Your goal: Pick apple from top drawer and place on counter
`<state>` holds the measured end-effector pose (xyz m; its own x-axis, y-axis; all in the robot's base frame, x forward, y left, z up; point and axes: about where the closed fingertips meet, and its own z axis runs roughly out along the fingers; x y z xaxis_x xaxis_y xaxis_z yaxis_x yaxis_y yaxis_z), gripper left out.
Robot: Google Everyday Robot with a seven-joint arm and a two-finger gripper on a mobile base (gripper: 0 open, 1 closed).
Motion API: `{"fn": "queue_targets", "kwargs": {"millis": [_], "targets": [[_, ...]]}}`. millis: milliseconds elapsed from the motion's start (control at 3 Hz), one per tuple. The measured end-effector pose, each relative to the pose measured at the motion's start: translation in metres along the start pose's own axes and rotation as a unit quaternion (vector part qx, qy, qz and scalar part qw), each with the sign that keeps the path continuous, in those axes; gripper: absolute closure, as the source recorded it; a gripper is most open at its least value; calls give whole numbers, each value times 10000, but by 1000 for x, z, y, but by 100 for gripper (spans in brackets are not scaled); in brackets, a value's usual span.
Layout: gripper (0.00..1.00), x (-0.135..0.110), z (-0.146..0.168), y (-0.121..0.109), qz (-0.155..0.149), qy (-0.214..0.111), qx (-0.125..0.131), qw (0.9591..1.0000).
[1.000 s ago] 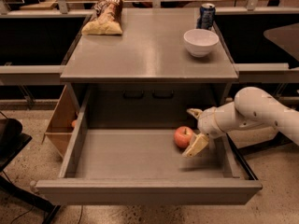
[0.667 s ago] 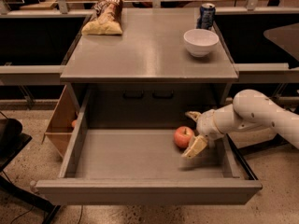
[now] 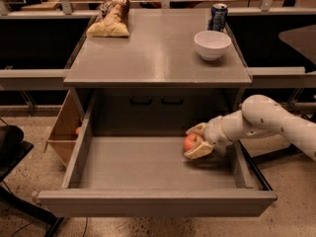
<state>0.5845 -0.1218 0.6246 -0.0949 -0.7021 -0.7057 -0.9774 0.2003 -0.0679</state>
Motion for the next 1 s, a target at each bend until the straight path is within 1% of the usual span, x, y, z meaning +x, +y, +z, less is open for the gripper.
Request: {"fn": "queue_targets", "kwargs": {"millis": [333, 667, 1000], "targets": [[73, 0, 0, 0, 0, -2, 0, 10000], [100, -41, -21, -4, -150, -464, 82, 9988], [100, -122, -56, -17, -732, -761, -65, 9944]]}}
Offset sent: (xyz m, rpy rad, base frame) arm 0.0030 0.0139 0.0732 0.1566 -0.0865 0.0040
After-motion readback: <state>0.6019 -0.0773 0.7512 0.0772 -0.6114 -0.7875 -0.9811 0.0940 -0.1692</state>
